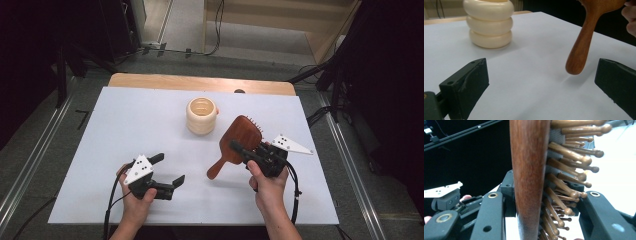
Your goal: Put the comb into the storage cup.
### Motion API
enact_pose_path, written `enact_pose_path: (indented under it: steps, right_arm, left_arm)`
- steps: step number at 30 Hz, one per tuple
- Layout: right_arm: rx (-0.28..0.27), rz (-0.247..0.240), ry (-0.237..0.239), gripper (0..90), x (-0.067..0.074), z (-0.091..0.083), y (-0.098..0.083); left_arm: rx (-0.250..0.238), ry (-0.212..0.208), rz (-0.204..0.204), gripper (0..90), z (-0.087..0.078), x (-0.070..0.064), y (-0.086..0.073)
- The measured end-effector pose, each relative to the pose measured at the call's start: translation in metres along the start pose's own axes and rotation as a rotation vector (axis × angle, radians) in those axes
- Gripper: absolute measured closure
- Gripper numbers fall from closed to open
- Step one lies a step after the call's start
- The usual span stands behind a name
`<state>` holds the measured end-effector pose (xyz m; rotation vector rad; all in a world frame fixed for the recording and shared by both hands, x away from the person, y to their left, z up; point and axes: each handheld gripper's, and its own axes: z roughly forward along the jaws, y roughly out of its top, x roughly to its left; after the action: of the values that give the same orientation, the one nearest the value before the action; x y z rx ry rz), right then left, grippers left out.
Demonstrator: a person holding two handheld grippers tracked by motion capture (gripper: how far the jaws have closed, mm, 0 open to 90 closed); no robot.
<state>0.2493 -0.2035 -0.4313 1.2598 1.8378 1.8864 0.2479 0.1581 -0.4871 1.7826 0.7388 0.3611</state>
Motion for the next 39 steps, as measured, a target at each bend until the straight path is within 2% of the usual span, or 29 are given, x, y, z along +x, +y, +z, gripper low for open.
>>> enact_pose_path:
  steps: [7, 15, 28, 39]
  right_arm:
    - [-0.012, -0.014, -0.015, 53.1, -0.004, -0.005, 0.003]
    - [-0.014, -0.019, -0.018, 53.1, -0.007, -0.007, 0.003]
    - [0.006, -0.042, -0.025, 53.1, -0.008, -0.004, 0.001]
    - [0.016, -0.062, -0.041, 53.1, -0.009, -0.003, 0.006]
  left_arm:
    - [-0.008, 0.057, -0.018, 0.0, -0.019, 0.022, -0.004]
    - [-0.001, 0.106, -0.038, 0.0, -0.041, 0.042, -0.011]
    - [0.01, 0.164, -0.038, 0.0, -0.074, 0.063, -0.019]
    - [-0.019, 0.235, -0.046, 0.0, -0.104, 0.083, -0.025]
